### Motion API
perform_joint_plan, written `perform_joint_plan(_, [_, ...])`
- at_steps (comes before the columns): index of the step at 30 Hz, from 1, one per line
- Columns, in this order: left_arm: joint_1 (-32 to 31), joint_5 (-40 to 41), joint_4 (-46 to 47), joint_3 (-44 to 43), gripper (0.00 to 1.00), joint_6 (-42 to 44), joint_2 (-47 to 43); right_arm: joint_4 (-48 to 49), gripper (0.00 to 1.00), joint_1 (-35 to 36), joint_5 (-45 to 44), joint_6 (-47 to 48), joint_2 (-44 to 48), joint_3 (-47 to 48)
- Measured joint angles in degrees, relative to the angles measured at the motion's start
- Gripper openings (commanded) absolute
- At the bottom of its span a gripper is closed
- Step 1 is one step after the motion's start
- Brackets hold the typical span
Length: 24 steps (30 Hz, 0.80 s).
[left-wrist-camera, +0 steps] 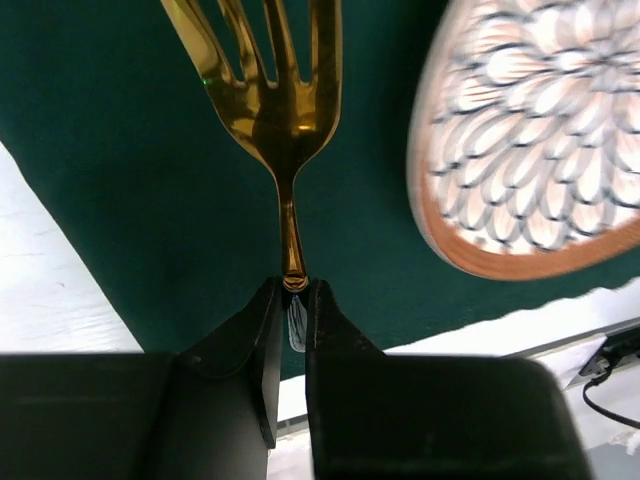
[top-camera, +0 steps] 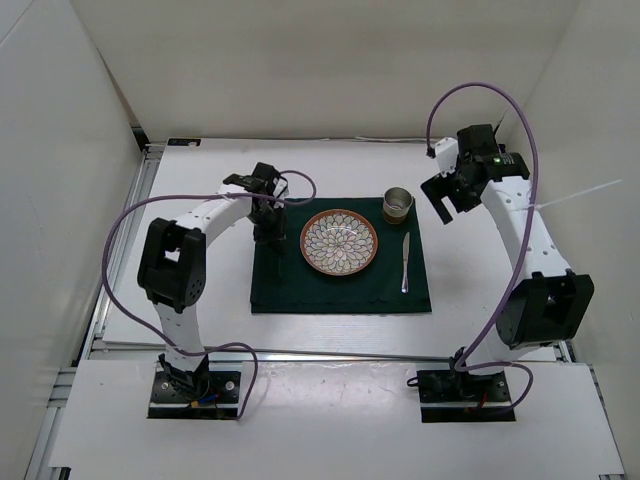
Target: Set the dinner table for one person
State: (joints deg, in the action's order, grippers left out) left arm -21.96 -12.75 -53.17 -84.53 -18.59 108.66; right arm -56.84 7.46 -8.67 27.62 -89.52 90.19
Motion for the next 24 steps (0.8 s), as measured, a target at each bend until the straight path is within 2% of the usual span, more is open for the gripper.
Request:
perform_joint_plan(11, [0.44, 2.21, 2.36, 7.82, 0.10, -4.09, 1.55, -0.13, 1.00, 0.02, -0.09, 0.85, 2.19, 1.05])
perform_joint_plan(24, [1.92, 2.43, 2.43, 6.51, 0.10, -5.51, 4.07, -0.20, 1.00, 1.25, 0.26, 1.09, 2.21, 3.04])
